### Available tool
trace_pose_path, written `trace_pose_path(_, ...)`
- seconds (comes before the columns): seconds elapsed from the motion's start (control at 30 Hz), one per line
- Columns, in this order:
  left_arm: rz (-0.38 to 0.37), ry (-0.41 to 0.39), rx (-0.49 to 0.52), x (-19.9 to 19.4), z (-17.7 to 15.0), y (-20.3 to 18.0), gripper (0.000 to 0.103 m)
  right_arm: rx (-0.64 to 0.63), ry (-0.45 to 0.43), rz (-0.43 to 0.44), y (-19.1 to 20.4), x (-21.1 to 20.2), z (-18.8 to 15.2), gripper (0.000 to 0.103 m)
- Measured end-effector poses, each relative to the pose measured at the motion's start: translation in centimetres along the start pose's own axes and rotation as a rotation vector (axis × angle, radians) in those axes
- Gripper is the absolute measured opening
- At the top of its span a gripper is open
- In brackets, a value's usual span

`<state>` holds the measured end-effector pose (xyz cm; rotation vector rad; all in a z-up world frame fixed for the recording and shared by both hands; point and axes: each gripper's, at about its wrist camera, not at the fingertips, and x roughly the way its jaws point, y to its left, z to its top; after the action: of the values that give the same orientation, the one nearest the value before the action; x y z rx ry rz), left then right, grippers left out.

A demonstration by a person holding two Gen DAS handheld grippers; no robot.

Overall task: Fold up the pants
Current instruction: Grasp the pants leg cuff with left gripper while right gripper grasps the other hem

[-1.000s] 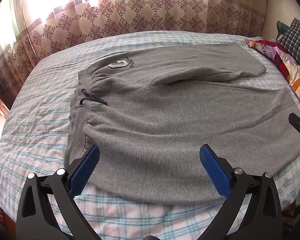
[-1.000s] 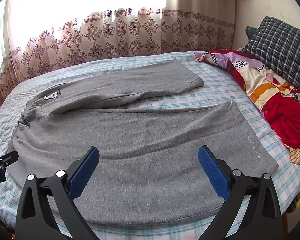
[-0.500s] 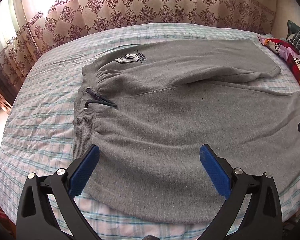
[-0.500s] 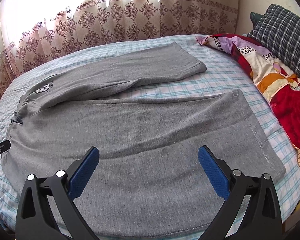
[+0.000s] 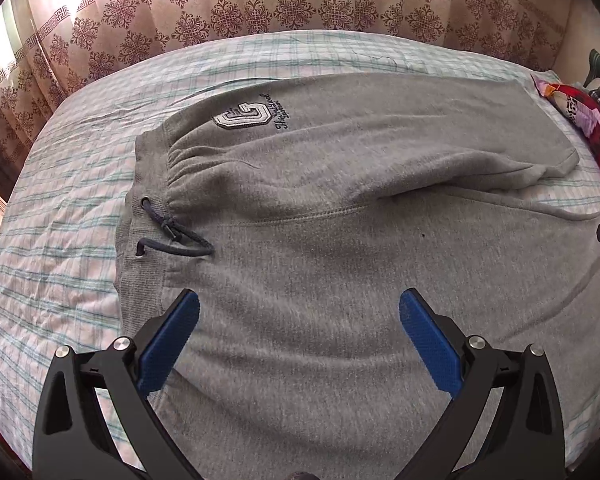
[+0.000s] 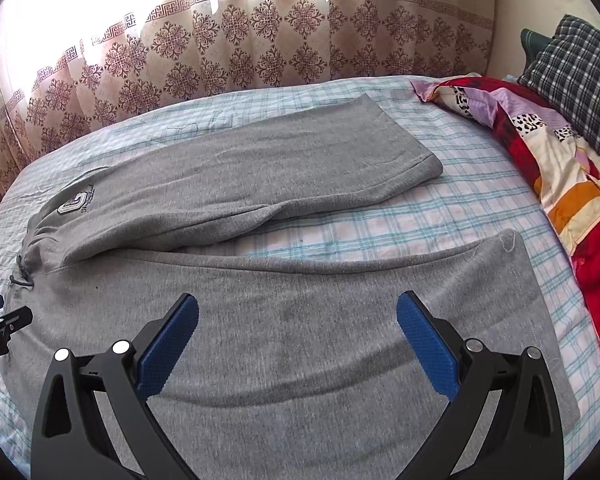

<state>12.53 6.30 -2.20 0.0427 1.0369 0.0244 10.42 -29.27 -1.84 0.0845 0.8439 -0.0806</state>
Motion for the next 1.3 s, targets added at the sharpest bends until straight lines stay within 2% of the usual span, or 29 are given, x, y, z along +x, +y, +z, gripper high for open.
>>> trace_pose_path(0.17, 0.025, 0.006, -0.025, 2.0, 3.5, 1.9, 0.101, -0.011, 0.024, 0.010, 1.0, 1.8, 1.2, 0.098)
trace_pose_path(0.5, 0.055, 0.034, -0.136, 6.6, 10.5, 7.8, 0.101, -0.029, 0.072, 0.028, 3.2, 5.2, 3.0, 0.098)
trace_pose_path(0.73, 0.080, 0.030, -0.117, 9.6, 13.9, 9.8, 0.101, -0.049, 0.075, 0.054, 5.7, 7.1, 5.0, 0.098)
trace_pose_path(0.9, 0.055, 0.027, -0.068, 11.6, 16.1, 10.9, 0.101, -0.095, 0.092, 0.074, 7.8, 8.0, 5.0, 0.098)
trace_pose_path(1.03, -0.009, 0.036, -0.034, 13.4, 17.6, 11.8, 0.100, -0.110, 0.113, 0.076, 8.5, 8.7, 4.6, 0.098)
trace_pose_path(1.2, -0.106, 0.087, -0.028, 16.3, 19.0, 13.1, 0.082, -0.114, 0.141, 0.070, 8.7, 9.5, 4.1, 0.098)
trace_pose_path(1.3, -0.131, 0.113, -0.014, 17.7, 19.3, 13.4, 0.076, -0.108, 0.154, 0.068, 8.6, 9.9, 4.0, 0.098)
